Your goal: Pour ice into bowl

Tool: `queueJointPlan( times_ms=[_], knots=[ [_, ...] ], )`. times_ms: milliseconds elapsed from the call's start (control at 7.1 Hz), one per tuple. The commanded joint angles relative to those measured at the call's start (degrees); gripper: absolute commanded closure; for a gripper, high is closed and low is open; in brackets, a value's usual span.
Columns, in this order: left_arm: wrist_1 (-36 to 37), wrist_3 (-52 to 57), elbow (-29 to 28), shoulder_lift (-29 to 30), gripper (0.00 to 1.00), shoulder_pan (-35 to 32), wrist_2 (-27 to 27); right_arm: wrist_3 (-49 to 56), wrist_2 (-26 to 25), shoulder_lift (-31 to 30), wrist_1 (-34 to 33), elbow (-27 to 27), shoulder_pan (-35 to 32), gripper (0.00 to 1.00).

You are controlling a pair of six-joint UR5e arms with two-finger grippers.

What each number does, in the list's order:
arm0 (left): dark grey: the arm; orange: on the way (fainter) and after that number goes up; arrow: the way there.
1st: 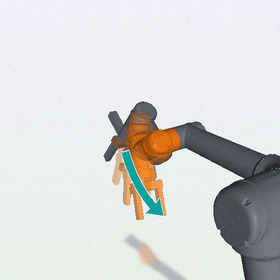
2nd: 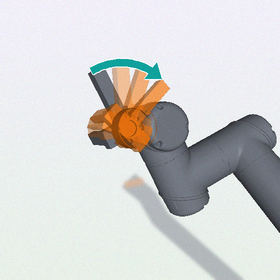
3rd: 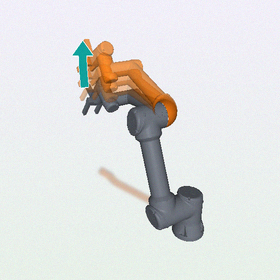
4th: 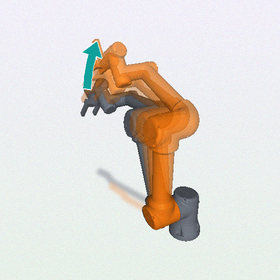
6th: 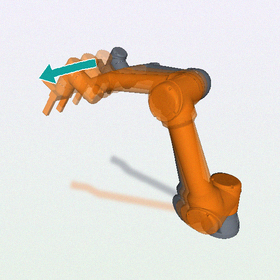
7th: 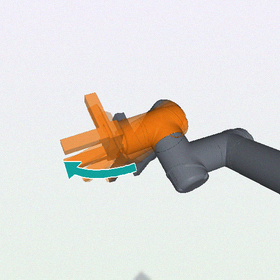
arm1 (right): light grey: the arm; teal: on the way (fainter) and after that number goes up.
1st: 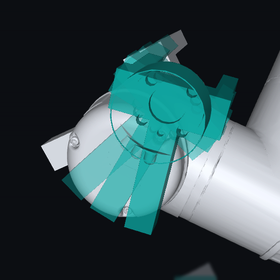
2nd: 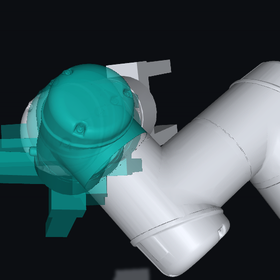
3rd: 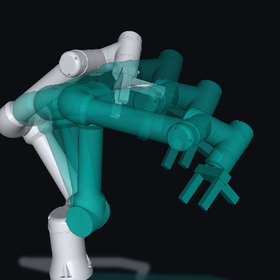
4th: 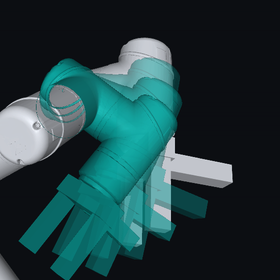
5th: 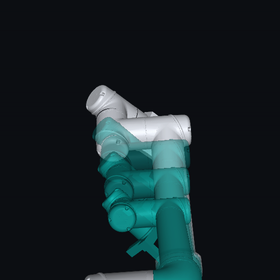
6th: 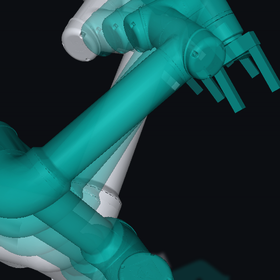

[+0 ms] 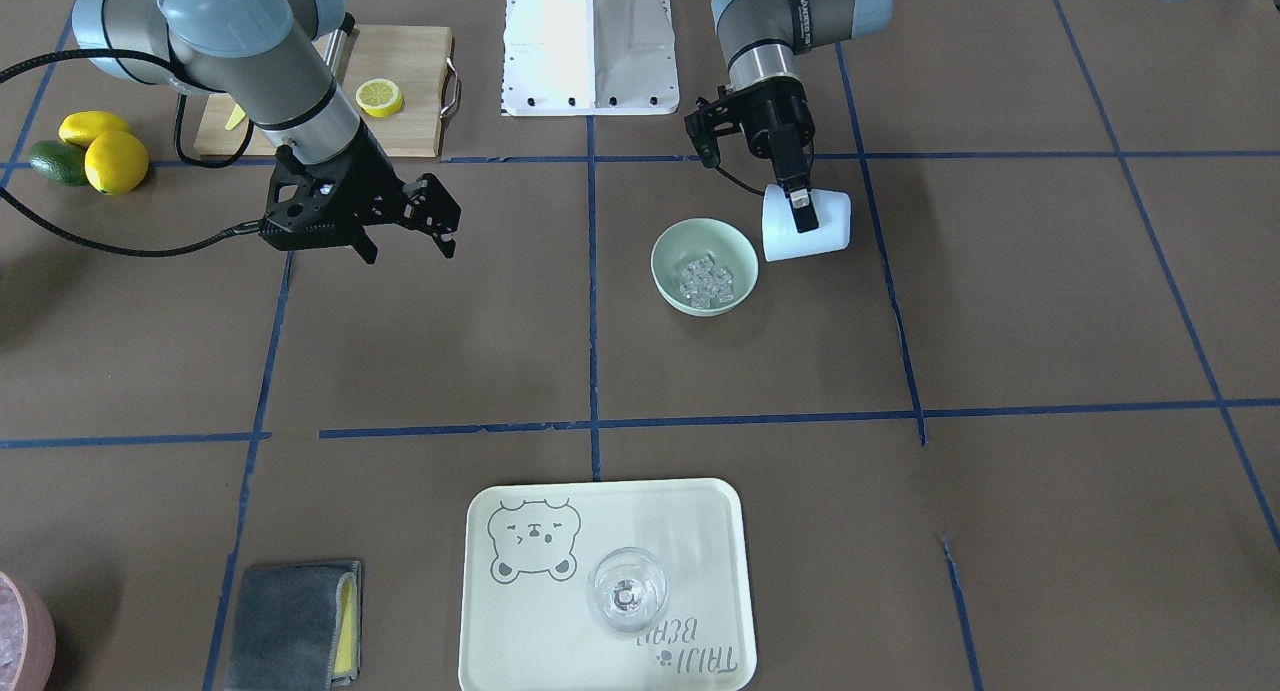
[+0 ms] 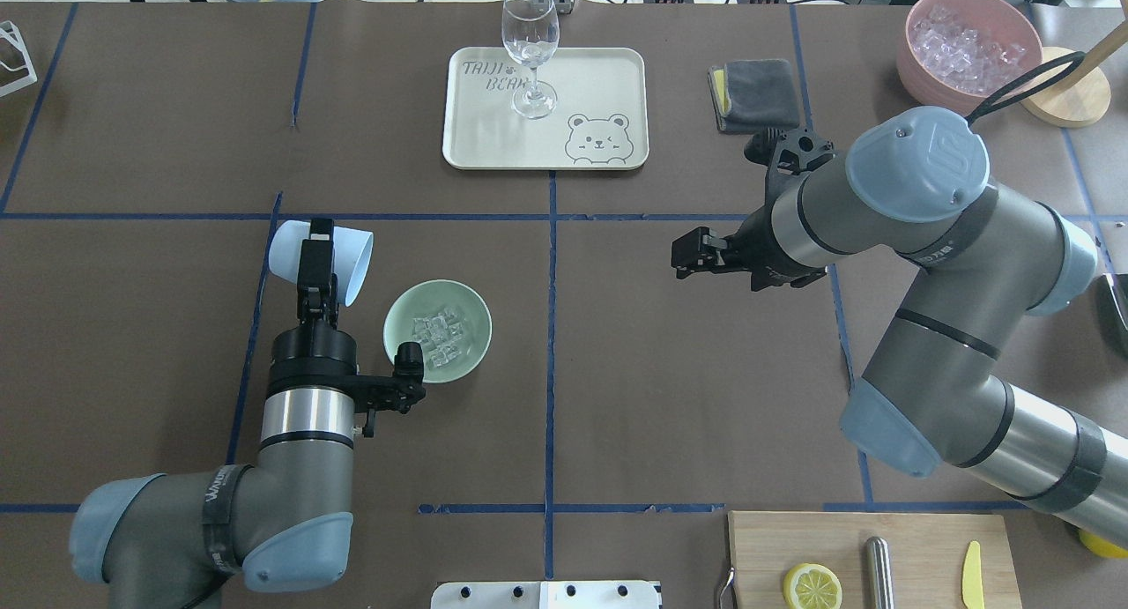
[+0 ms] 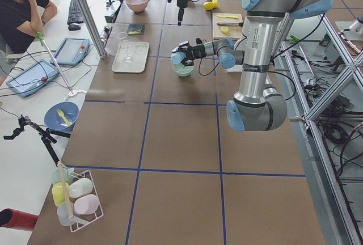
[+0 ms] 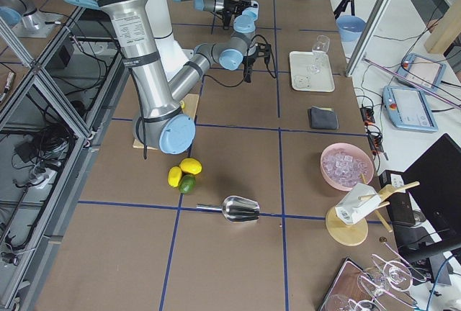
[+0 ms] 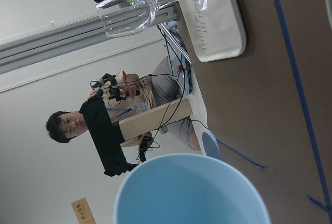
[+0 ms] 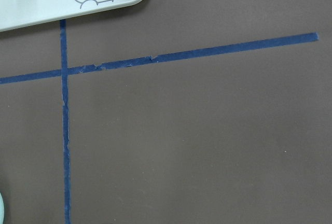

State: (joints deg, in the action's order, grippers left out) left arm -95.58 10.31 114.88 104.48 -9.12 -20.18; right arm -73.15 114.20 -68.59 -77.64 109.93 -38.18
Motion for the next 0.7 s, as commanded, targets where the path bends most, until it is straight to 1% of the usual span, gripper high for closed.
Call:
queueJointPlan(
  times_ms=[0, 141, 282, 423, 564],
  knots=[
    [-23.81, -0.46, 1.22, -5.21, 1.00, -0.20, -6.09, -0.06, -0.03, 0.30, 0.04, 0.02, 0.03, 0.00],
    [-34.39, -1.25, 0.35, -9.78, 1.00, -0.46, -6.28, -0.15, -0.03, 0.30, 0.04, 0.02, 0.12, 0.00],
    [-41.02, -6.04, 0.26, -14.00, 1.00, -0.90, -8.80, -0.15, -0.03, 0.47, 0.04, 0.02, 0.12, 0.00],
    [-45.44, -12.96, 0.17, -16.13, 1.00, -1.25, -9.43, -0.15, -0.12, 1.26, -0.31, -0.06, 0.12, 0.00],
    [-47.13, -19.99, 0.17, -17.20, 1.00, -1.95, -12.83, -0.15, -0.12, 1.53, -0.40, -0.06, 0.12, 0.00]
  ],
)
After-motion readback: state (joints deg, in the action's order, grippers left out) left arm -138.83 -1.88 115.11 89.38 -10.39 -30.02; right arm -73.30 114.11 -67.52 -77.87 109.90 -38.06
